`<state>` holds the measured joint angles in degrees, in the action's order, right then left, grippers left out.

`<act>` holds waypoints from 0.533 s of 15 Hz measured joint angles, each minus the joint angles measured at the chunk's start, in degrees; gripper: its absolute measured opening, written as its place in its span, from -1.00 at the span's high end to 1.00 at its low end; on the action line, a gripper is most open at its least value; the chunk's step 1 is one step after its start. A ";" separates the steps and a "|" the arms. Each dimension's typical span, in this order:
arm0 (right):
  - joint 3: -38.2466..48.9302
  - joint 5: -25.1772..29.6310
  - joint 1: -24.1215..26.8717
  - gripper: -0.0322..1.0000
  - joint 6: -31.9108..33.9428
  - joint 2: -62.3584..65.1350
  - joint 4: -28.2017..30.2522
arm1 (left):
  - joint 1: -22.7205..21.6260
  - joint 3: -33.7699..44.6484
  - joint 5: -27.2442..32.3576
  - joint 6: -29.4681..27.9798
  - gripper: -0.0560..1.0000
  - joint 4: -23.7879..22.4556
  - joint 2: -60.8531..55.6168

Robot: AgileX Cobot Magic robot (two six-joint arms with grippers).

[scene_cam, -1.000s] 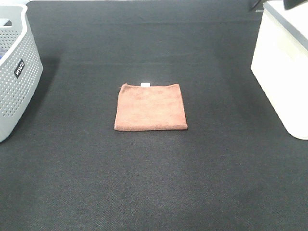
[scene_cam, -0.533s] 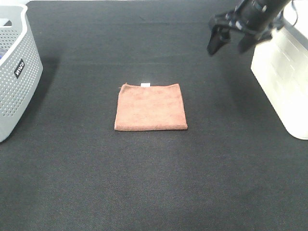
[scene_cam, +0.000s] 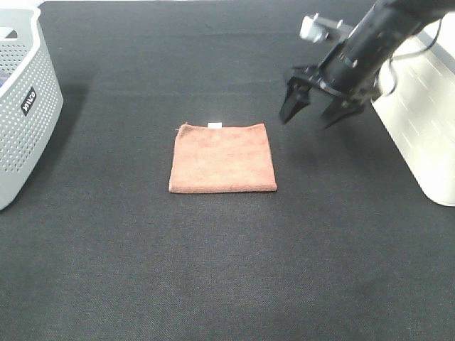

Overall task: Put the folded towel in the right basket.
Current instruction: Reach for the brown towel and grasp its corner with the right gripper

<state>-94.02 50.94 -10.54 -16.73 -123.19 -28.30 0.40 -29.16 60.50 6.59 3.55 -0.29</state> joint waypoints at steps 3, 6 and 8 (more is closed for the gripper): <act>0.00 1.66 0.00 -0.52 -4.13 -3.67 -7.51 | 0.00 0.00 0.00 0.00 -0.76 0.00 0.00; -0.29 1.83 0.00 -0.52 -5.96 -5.33 -10.71 | 0.00 0.00 0.00 0.00 -0.76 0.00 0.00; -3.27 2.52 0.00 -0.52 -6.88 -8.54 -12.83 | 0.00 0.00 0.00 0.00 -0.76 0.00 0.00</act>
<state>-97.29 53.46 -10.54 -23.61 -131.72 -41.14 0.40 -29.16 60.50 6.59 3.55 -0.29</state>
